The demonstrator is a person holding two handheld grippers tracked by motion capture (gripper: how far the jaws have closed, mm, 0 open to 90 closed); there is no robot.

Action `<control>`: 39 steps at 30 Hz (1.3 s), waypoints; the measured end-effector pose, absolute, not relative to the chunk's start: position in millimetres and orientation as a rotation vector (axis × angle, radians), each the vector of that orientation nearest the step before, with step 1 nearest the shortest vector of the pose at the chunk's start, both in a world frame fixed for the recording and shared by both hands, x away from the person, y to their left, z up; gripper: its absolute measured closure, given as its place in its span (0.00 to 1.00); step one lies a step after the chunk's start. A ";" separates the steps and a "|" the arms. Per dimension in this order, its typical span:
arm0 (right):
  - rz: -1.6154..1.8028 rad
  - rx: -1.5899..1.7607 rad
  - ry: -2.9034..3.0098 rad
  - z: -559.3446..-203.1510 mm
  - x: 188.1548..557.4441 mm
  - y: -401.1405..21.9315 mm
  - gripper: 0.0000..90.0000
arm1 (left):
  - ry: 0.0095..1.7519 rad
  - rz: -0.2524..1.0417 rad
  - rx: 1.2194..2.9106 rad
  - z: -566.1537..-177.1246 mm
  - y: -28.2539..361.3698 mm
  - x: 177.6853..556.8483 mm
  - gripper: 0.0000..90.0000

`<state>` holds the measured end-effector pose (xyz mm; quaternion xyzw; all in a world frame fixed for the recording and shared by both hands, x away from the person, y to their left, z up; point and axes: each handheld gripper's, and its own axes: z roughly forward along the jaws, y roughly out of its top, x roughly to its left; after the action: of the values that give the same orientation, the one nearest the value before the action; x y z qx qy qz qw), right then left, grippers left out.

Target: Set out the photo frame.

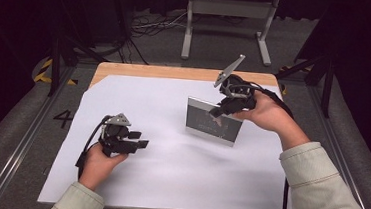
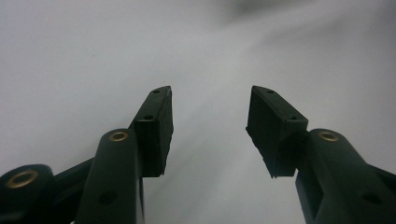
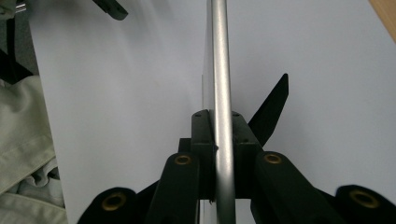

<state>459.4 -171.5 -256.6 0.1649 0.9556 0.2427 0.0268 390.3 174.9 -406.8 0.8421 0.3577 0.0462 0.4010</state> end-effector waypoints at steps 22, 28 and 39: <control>0.735 0.208 3.108 -278.6 469.5 -152.0 0.93 | 0.911 0.103 2.122 -407.7 174.5 390.7 0.57; 0.724 0.156 3.143 -286.1 468.6 -145.5 0.93 | 0.912 0.102 2.122 -408.0 174.6 390.9 0.57; 0.665 0.119 3.160 -296.5 471.8 -145.8 0.92 | 0.914 0.100 2.116 -408.0 175.6 391.5 0.56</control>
<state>471.8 -145.8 -296.5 0.0369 0.9769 0.2056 -0.0448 391.5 175.6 -408.0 0.8386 0.3620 0.0396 0.4051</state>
